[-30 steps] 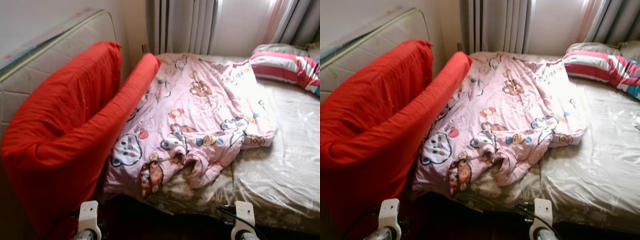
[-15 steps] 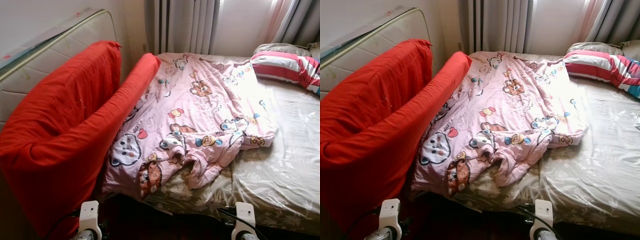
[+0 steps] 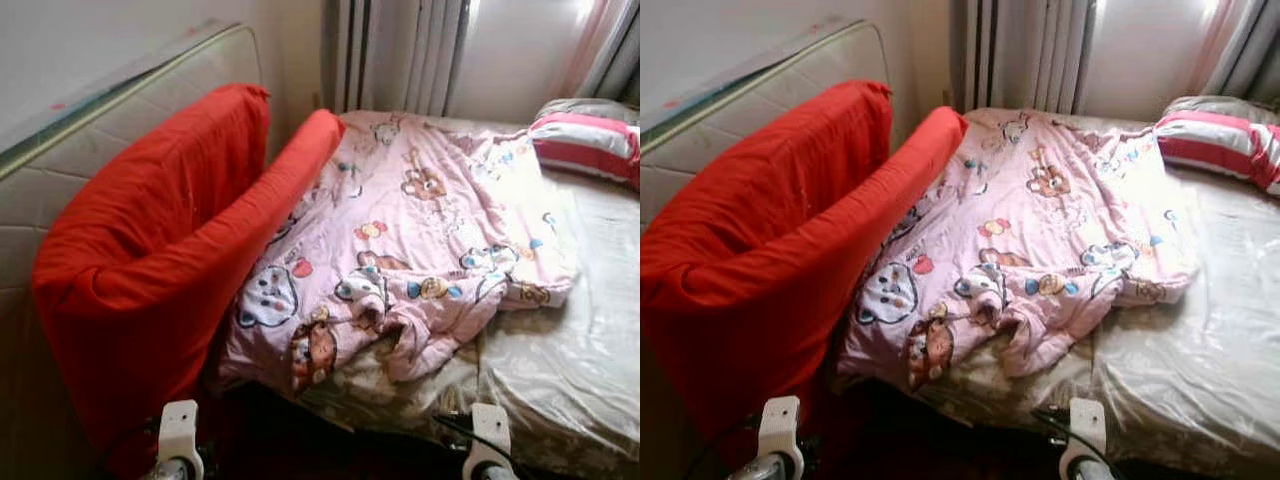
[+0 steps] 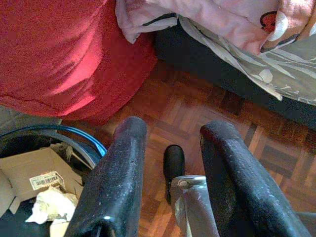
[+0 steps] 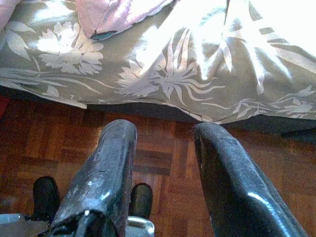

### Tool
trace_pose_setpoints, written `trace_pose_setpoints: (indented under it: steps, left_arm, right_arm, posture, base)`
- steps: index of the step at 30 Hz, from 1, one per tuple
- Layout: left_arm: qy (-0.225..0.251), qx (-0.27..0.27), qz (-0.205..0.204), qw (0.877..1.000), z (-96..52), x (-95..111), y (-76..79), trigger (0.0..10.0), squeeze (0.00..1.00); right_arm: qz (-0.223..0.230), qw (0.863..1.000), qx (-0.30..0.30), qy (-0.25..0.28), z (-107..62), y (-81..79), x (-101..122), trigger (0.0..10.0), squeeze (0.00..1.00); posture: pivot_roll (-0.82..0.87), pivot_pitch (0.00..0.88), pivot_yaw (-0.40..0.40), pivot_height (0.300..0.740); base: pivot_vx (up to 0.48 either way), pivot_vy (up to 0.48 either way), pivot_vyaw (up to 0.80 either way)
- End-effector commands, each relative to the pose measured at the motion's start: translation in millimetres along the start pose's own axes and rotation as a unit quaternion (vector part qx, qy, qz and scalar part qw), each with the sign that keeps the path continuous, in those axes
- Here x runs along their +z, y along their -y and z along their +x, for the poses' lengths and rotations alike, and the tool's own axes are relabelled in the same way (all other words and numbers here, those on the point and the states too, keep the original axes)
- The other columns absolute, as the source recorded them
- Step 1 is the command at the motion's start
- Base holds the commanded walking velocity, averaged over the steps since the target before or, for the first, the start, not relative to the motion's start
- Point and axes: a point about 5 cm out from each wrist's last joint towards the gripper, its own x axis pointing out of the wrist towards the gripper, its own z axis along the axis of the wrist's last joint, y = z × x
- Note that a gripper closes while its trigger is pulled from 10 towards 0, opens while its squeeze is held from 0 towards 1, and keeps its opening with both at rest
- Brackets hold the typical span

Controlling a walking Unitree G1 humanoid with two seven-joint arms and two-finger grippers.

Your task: Clean up the room

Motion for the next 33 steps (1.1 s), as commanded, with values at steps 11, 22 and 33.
trace_pose_setpoints:
  steps: [11,22,33]
  left_arm:
    - [0.001,0.001,0.011,1.0,-0.1,1.4,-2.0,10.0,0.0]
    - [0.004,0.002,0.009,1.0,-0.1,1.8,-2.1,10.0,0.0]
    - [0.01,-0.002,0.011,1.0,0.1,3.6,-1.4,10.0,0.0]
  right_arm:
    - [0.005,1.0,0.001,0.005,0.5,-0.7,2.6,10.0,0.0]
    - [0.011,1.0,0.005,0.027,0.4,-1.4,6.5,10.0,0.0]
    - [0.013,0.995,0.026,0.091,-0.9,-3.7,19.4,10.0,0.0]
  posture:
    - [0.01,0.0,0.006,0.74]
    - [0.01,0.0,0.006,0.74]
    - [0.01,0.0,0.005,0.74]
  base:
    - [0.276,0.0,0.4]
    - [0.129,0.0,0.0]
    - [0.0,0.0,0.0]
